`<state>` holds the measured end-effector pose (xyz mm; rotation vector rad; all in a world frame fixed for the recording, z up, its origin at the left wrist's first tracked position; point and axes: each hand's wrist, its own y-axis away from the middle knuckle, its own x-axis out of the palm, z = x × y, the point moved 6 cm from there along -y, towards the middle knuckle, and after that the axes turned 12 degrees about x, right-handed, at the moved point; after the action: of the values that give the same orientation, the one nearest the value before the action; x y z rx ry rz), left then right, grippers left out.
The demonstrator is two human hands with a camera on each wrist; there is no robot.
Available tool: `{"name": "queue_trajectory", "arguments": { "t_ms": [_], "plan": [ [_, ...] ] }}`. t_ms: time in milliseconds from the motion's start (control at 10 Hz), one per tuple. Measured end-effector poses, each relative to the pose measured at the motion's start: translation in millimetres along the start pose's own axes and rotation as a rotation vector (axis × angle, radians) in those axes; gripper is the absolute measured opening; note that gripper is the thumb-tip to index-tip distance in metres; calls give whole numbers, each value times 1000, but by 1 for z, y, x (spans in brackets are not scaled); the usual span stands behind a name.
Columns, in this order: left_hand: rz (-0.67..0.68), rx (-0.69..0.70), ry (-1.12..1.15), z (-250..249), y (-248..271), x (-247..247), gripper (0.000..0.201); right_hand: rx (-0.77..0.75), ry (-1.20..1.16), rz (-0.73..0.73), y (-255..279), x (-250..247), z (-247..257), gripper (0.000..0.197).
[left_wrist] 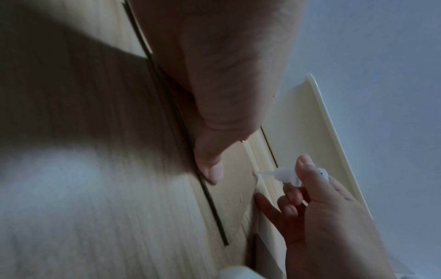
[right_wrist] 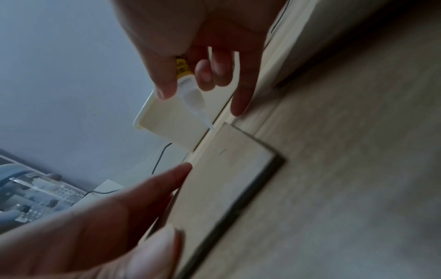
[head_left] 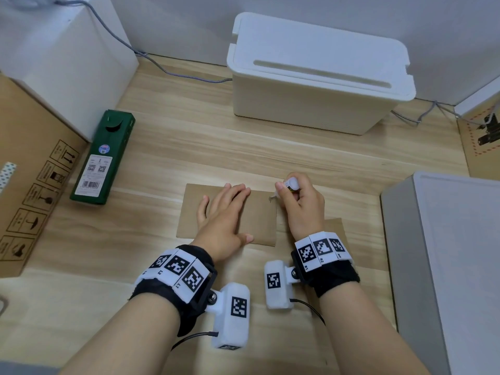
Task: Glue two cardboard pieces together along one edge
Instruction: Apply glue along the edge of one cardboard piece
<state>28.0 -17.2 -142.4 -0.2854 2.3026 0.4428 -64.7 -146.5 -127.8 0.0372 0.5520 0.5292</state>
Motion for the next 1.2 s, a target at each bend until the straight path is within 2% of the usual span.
{"name": "queue_trajectory", "arguments": {
  "t_ms": [200,400,600,800,1000,1200],
  "plan": [
    [-2,2,5,0,0,0,91,6,45,43,7,-2,-3,14],
    [-12,10,12,0,0,0,91,34,-28,9,4,-5,-1,11],
    [-3,10,4,0,0,0,91,21,-15,61,13,-6,-4,14],
    [-6,12,8,-1,1,0,91,54,-47,35,5,-6,0,11],
    [-2,15,-1,1,0,1,91,33,-12,86,21,-7,-7,20],
    [-9,22,9,1,1,0,90,40,-1,9,12,-7,-4,17]
  ]
}}
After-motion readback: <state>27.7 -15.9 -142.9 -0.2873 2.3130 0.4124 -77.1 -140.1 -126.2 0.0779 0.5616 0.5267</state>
